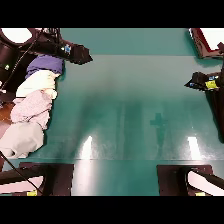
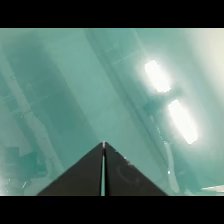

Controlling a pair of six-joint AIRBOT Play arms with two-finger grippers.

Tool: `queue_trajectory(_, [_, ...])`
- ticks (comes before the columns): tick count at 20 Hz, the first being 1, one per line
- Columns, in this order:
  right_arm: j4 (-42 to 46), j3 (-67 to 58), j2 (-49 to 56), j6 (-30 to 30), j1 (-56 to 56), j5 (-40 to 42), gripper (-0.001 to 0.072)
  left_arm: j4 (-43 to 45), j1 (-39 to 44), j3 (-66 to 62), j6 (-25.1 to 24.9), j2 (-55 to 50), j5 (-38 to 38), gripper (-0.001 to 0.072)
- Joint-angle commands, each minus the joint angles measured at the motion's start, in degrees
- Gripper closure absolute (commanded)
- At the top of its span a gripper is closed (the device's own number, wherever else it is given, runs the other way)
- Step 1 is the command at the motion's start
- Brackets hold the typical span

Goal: Fold the shirts.

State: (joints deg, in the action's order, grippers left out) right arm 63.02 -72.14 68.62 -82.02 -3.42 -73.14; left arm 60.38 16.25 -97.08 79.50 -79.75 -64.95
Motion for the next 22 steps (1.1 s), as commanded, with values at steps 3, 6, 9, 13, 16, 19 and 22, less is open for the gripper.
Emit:
queue_trajectory(3, [0.0, -0.1, 0.0, 0.0, 0.0, -0.5, 0.0694, 0.0, 0.0, 0.0, 0.0, 0.0, 0.0, 0.0676])
queue_trajectory(6, [0.0, -0.1, 0.0, 0.0, 0.0, -0.5, 0.0694, 0.0, 0.0, 0.0, 0.0, 0.0, 0.0, 0.0677])
queue_trajectory(9, [0.0, -0.1, 0.0, 0.0, 0.0, -0.5, 0.0694, 0.0, 0.0, 0.0, 0.0, 0.0, 0.0, 0.0676])
queue_trajectory(13, [0.0, -0.1, 0.0, 0.0, 0.0, 0.3, 0.0694, -0.2, 0.0, 0.0, 0.0, 0.0, 0.0, 0.0676])
queue_trajectory(16, [0.0, -0.1, 0.0, 0.0, 0.0, 1.2, 0.0694, 1.2, 0.0, 0.0, -0.4, -0.1, 3.3, 0.0676])
queue_trajectory(19, [0.0, -0.1, 0.0, 0.0, 0.0, 1.2, 0.0694, 16.4, 0.0, 0.0, -0.3, -0.5, 10.3, 0.0218])
queue_trajectory(22, [-0.1, -0.1, 0.0, 0.0, 0.1, 0.9, 0.0694, 34.3, -2.6, 0.0, 8.0, -3.8, 13.2, 0.0153])
